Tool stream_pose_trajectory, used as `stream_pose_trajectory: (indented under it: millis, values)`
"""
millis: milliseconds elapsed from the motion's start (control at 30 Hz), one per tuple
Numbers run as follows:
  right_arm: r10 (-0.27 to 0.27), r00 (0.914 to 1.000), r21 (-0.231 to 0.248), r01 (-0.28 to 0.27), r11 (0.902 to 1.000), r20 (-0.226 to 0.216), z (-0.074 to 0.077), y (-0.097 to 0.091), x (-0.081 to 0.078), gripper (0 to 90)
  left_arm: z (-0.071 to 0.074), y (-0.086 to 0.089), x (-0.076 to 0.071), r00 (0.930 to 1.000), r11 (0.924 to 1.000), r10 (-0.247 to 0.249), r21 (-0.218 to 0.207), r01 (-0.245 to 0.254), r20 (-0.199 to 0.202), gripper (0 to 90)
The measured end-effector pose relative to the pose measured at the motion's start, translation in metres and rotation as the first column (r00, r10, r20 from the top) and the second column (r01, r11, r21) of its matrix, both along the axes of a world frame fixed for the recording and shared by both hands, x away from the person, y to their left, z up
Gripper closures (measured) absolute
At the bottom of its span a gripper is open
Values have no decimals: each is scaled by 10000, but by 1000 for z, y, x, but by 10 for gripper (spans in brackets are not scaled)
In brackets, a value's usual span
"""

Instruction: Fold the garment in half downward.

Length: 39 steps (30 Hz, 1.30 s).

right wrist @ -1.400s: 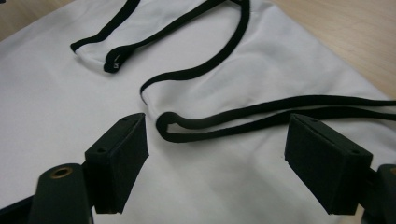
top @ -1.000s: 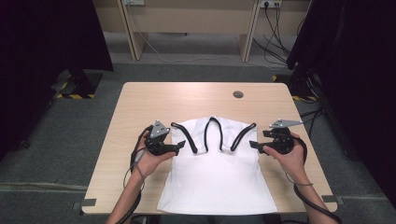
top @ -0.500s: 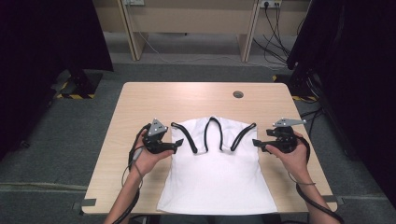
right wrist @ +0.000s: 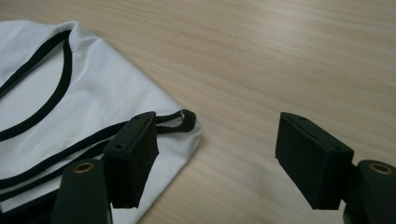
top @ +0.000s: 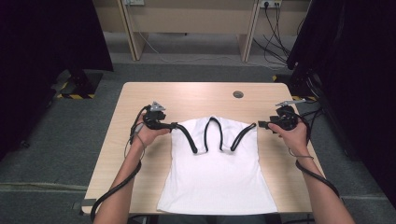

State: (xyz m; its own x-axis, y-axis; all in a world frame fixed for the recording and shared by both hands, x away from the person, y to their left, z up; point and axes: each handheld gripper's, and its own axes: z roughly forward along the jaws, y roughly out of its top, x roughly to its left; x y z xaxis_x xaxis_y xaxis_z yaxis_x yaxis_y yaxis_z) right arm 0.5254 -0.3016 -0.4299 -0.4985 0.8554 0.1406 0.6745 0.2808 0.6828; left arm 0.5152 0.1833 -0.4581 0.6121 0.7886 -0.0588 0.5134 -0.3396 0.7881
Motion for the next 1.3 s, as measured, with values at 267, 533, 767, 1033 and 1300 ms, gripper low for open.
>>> stream_pose_trajectory:
  millis: [267,533,767,1033,1300]
  values:
    - [301,9985,-496,-323,9982,-452,-17,25,19,396,-14,0,12,9992,9999,-116,-46,114,-395,401]
    - [738,9958,-977,-789,9921,-548,-28,35,18,551,-20,-2,15,9972,9990,-450,-93,446,-590,495]
    - [924,9947,-946,-963,9908,-443,-30,38,15,644,-21,-10,16,9961,9998,-128,-161,114,-873,531]
    - [698,9968,-666,-723,9952,-389,-31,41,10,817,-20,-19,15,9949,9994,-307,-209,288,-960,771]
    - [363,9963,647,-313,9974,-781,-23,29,14,837,5,-15,20,9960,9944,-528,-950,459,-714,821]
